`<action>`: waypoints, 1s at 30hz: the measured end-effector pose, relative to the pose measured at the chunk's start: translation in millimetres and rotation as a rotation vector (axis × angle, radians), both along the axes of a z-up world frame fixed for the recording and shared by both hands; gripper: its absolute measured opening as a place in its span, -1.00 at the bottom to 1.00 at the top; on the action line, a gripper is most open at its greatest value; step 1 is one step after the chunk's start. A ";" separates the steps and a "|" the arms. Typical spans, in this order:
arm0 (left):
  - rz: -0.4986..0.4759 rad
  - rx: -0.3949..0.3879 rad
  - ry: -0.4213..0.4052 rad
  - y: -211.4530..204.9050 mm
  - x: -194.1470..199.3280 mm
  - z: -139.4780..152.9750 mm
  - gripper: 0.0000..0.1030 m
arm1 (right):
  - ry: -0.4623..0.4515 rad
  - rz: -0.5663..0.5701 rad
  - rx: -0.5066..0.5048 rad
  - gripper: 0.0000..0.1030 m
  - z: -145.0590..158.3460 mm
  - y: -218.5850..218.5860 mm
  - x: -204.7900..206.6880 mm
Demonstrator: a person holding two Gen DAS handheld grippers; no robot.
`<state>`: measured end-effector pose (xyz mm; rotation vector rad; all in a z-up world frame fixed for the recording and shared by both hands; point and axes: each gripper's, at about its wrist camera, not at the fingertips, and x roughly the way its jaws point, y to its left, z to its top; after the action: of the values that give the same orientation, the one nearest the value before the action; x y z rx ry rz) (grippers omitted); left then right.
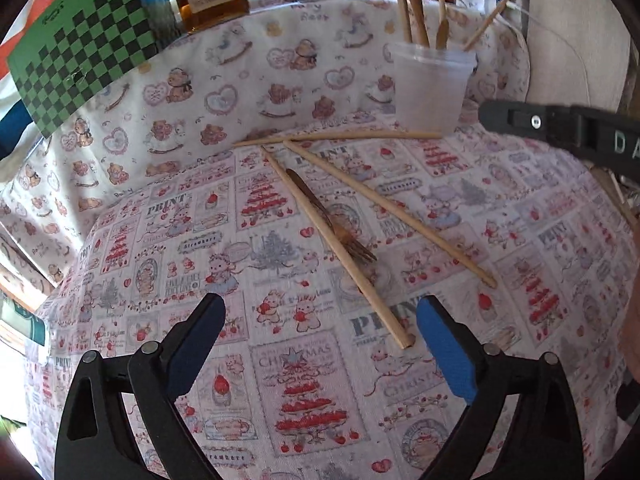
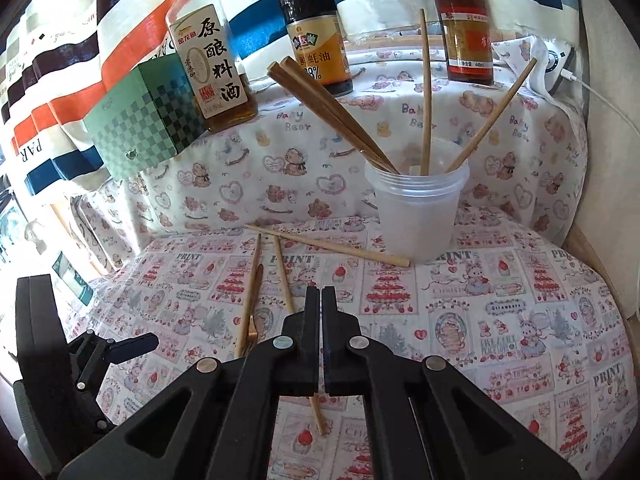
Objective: Organize utensils
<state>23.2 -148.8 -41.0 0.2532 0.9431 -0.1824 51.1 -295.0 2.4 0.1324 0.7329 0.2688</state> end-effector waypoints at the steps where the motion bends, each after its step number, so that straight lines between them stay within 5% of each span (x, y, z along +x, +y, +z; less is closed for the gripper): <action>1: -0.017 0.012 0.017 -0.3 -1.6 -4.6 0.79 | 0.004 0.006 -0.004 -0.98 -0.4 1.3 -0.3; 6: 0.003 -0.091 0.060 20.5 1.5 -15.2 0.68 | -0.010 0.028 -0.043 -0.98 -1.1 11.0 -5.1; 8: 0.053 -0.114 0.085 34.2 7.1 -19.9 0.27 | -0.007 0.021 -0.054 -0.98 -3.0 12.5 -4.7; 14: 0.194 -0.139 0.062 71.3 14.4 -13.1 -0.31 | 0.023 -0.002 -0.066 -0.98 -10.2 12.0 0.9; 20: 0.046 -0.327 0.015 60.7 -2.7 8.9 -0.13 | 0.030 -0.026 -0.077 -0.98 -12.6 10.2 3.0; 22: -0.012 -0.303 0.019 42.4 -8.4 5.3 0.08 | 0.033 -0.031 -0.084 -0.98 -13.7 10.1 3.9; 25: -0.087 -0.214 0.022 13.5 -18.1 -4.2 0.13 | 0.043 -0.029 -0.082 -0.98 -14.9 9.7 4.8; 30: -0.057 -0.128 0.026 -2.4 -14.3 -13.8 0.24 | 0.043 -0.024 -0.080 -0.98 -12.9 10.0 2.5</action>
<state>8.9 -151.1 -54.7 0.1600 0.9461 -0.2982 53.6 -285.0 -10.5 0.0713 0.7833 0.2144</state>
